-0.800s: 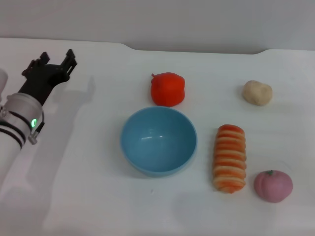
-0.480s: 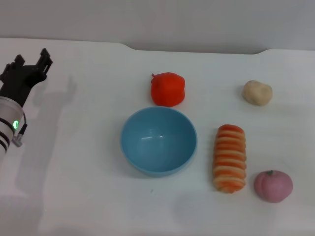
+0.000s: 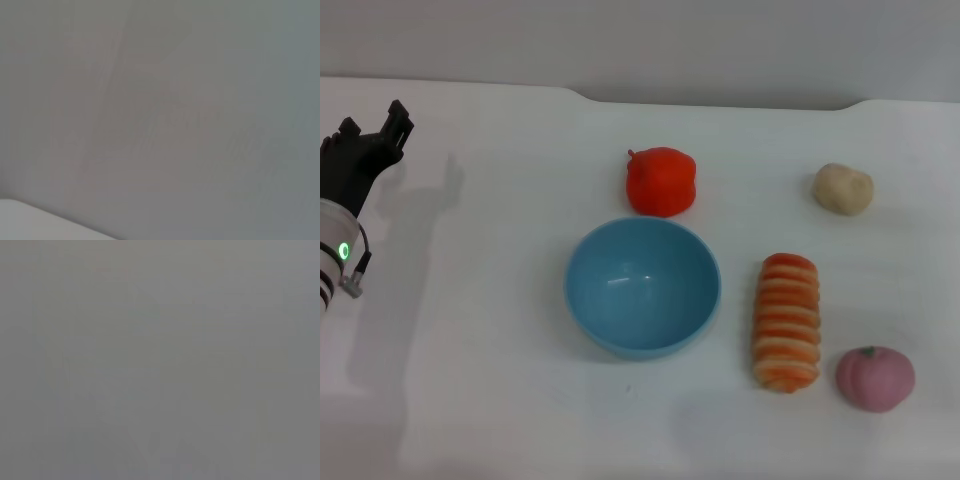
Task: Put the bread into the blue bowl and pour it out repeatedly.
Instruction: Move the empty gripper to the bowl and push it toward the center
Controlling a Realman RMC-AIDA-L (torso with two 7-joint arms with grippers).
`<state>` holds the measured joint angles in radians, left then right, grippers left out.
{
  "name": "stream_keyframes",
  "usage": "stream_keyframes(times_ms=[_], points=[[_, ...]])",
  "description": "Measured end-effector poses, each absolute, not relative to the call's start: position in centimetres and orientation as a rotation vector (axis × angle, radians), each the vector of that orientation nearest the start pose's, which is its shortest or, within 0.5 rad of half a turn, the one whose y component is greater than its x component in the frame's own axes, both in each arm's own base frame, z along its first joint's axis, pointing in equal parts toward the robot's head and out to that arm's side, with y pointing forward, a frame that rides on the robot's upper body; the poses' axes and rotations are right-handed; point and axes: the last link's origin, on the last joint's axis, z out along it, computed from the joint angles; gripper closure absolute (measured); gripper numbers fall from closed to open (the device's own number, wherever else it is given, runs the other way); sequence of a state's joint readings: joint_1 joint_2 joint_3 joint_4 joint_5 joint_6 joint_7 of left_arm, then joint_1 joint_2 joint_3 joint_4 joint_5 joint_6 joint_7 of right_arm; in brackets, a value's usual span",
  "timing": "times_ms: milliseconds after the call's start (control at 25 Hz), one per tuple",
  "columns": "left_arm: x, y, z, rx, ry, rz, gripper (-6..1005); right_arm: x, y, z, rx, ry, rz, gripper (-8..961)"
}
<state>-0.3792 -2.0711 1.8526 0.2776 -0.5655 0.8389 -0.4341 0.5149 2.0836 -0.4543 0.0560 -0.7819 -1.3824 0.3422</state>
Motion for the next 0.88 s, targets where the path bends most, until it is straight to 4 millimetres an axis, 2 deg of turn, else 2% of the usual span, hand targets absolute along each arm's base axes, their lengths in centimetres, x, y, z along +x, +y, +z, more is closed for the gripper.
stream_keyframes(times_ms=[120, 360, 560, 760, 880], points=[[-36.0, 34.4, -0.3, -1.369, -1.036, -0.808, 299, 33.0, 33.5, 3.0, -1.339, 0.545, 0.886, 382], [-33.0, 35.1, 0.7, -1.455, -0.887, -0.958, 300, 33.8, 33.6, 4.7, -1.252, 0.538, 0.871, 382], [-29.7, 37.1, 0.9, -1.613, -0.836, -1.025, 301, 34.8, 33.3, 6.2, -1.185, 0.527, 0.849, 382], [-25.9, 39.8, 0.7, -1.824, -0.868, -0.996, 302, 36.2, 33.0, 7.5, -1.126, 0.542, 0.807, 382], [-23.5, 40.4, 0.6, -1.952, -0.883, -0.987, 303, 36.6, 32.8, 8.0, -1.107, 0.543, 0.791, 382]])
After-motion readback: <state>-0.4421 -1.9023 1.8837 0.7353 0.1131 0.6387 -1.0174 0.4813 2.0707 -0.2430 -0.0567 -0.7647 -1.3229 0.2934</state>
